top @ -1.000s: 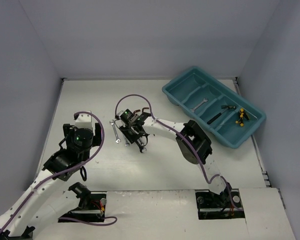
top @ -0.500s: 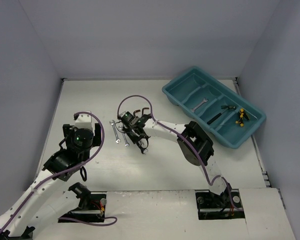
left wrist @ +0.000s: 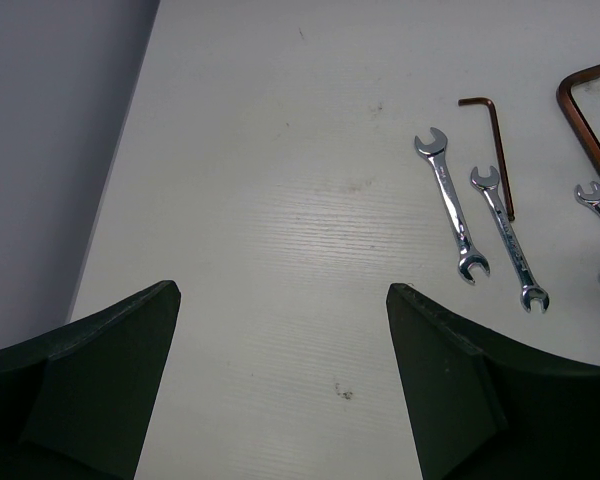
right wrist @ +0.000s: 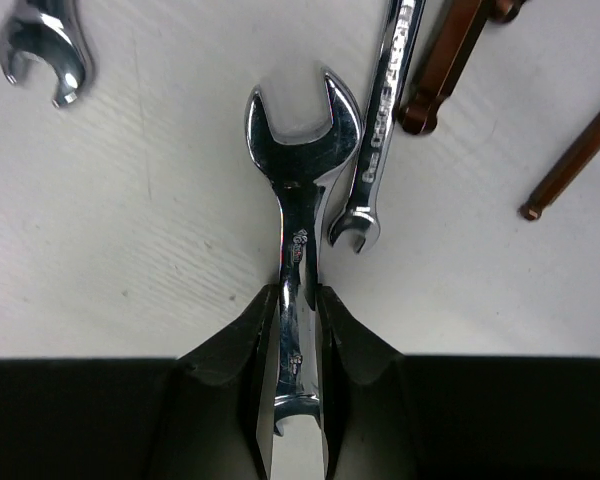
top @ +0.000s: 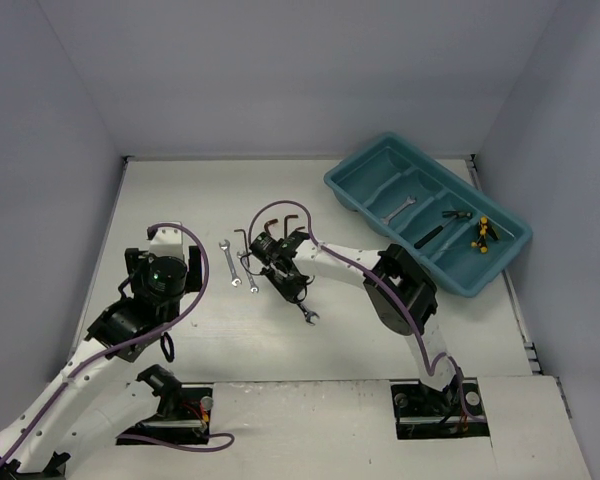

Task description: Sort the tools into containers

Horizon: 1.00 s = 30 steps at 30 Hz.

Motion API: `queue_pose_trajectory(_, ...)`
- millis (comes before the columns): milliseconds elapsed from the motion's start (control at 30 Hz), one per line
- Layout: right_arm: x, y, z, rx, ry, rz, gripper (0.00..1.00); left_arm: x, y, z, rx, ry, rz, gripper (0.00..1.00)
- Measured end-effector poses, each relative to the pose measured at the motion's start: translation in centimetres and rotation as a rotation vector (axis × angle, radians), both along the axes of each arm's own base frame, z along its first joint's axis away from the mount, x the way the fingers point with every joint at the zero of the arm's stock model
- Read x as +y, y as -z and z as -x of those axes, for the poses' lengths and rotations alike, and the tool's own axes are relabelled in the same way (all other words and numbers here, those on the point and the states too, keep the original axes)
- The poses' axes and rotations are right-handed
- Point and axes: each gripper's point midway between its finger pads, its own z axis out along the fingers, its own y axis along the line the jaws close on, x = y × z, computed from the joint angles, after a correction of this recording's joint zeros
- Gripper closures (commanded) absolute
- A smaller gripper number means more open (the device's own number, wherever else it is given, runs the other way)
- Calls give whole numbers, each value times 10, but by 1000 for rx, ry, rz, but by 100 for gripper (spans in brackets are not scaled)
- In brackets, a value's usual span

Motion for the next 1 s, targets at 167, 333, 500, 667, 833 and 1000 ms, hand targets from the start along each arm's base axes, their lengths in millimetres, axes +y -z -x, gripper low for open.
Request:
queue_pose_trajectory(167,-11,0,11,39,-9,31,83,0,0,0,1,0,-1,19)
queue_pose_trajectory(333,-15,1,18,75,-29,41,77,0,1,-1,5,0,-3,19)
queue_pose_trajectory(500,-19,2,27,118,-44,58,87,0,1,0,4,0,-4,19)
queue_pose_trajectory(667,-21,3,30,136,-56,63,100,0,0,0,1,-3,-4,19)
queue_pose_trajectory(833,-22,1,28,138,-52,66,100,1,0,0,-1,-6,-5,19)
queue_pose_trajectory(1000,-25,-4,21,137,-24,59,100,2,-1,0,-6,-10,-4,19)
